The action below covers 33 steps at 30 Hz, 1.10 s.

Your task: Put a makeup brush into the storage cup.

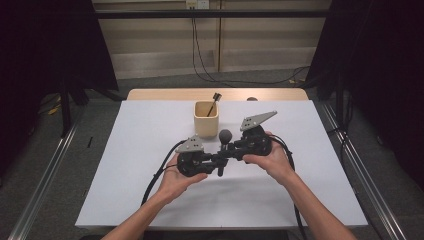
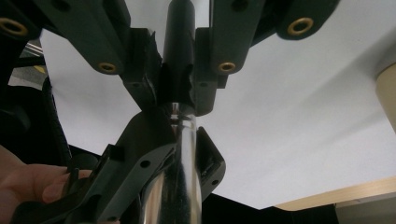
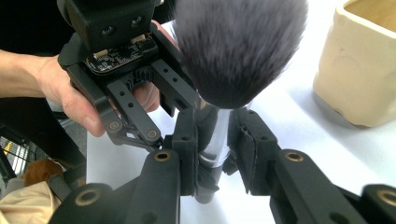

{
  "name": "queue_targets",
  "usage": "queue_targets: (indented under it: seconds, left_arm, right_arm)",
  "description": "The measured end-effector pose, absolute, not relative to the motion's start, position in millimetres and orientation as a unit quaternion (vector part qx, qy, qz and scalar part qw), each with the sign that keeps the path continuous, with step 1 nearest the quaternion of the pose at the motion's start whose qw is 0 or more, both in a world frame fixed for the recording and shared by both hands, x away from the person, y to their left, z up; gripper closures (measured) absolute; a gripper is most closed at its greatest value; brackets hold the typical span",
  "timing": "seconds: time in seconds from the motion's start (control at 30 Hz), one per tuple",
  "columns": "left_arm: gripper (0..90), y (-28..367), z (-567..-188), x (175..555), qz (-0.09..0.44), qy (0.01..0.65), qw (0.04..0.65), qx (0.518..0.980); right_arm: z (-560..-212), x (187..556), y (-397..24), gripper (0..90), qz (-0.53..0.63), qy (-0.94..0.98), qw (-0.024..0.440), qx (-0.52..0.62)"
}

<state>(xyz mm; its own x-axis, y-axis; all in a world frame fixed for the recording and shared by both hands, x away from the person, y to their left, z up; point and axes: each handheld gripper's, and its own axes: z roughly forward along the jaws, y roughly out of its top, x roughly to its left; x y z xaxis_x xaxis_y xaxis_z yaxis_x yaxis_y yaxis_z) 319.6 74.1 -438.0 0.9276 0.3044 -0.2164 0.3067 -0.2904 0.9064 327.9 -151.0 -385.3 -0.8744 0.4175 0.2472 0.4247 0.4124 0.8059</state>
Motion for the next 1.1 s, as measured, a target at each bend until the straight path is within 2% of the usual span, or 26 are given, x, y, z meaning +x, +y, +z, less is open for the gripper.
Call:
queue_targets:
  seconds: [0.6, 1.0, 1.1]
  left_arm:
    - [74.8, 76.8, -435.8, 318.9, 0.010, 0.187, 0.564, 0.804]
    - [74.8, 83.1, -433.0, 320.9, 0.017, 0.198, 0.570, 0.797]
    - [74.9, 85.3, -432.2, 321.6, 0.018, 0.202, 0.572, 0.795]
  right_arm:
    - [-384.1, 326.3, -154.5, 67.2, -0.497, -0.831, 0.010, -0.248]
    - [-381.2, 323.5, -162.2, 48.8, -0.511, -0.818, -0.005, -0.266]
    - [-380.8, 322.6, -164.4, 38.8, -0.510, -0.816, -0.013, -0.270]
